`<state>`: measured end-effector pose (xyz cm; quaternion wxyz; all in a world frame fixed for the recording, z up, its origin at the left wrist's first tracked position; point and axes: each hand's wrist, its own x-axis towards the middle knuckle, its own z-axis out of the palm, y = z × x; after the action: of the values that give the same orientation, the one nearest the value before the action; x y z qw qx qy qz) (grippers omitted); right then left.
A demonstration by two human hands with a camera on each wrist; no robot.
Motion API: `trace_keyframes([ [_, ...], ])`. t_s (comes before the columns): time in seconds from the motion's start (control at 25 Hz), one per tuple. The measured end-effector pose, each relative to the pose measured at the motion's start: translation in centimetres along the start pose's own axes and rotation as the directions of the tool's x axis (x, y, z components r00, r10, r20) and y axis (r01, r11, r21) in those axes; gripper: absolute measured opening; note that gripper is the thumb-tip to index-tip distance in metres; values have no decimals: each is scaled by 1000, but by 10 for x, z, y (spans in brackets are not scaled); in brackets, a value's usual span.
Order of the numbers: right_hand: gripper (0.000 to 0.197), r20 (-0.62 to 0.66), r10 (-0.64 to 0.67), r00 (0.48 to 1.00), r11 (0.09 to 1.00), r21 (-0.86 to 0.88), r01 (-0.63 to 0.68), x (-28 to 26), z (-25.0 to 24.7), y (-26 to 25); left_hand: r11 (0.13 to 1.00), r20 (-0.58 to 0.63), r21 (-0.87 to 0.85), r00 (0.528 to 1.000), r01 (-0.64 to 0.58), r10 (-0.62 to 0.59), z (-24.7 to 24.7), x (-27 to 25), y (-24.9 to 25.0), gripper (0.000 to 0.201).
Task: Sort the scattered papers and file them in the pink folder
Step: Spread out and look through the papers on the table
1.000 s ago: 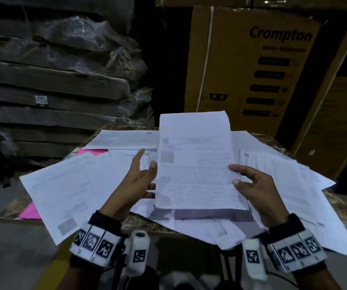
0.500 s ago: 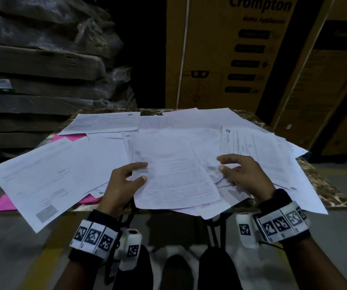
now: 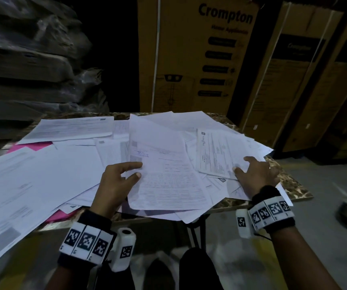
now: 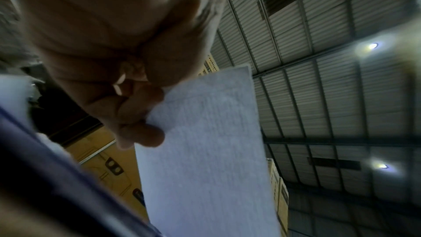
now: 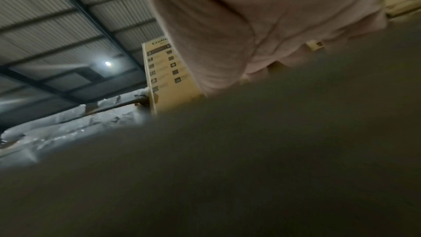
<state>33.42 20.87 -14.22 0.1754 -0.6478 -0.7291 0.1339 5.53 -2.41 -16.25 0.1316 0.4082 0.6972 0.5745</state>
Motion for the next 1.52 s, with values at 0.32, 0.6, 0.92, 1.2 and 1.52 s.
trace_keyframes([
  [0.32,47,-7,30,1000,1000,4,-30,13,9,13,997,6,-14,997,74,-74,5,-6,-20,36],
  [0.6,38,-174,7,985,958,282,43,7,1,18,998,4,1,998,63,-63,4,-5,-24,41],
  [0.92,43,-342,-112,933,956,221,196,-8,-21,17,995,7,95,1000,-14,14,5,-8,-23,42],
  [1.2,32,-571,-418,706,813,111,571,-38,-43,-9,998,21,52,1000,-21,20,4,-7,-24,39],
  [1.52,33,-679,-338,652,650,332,683,-61,-67,-56,999,11,18,999,-35,35,1,-8,-23,39],
])
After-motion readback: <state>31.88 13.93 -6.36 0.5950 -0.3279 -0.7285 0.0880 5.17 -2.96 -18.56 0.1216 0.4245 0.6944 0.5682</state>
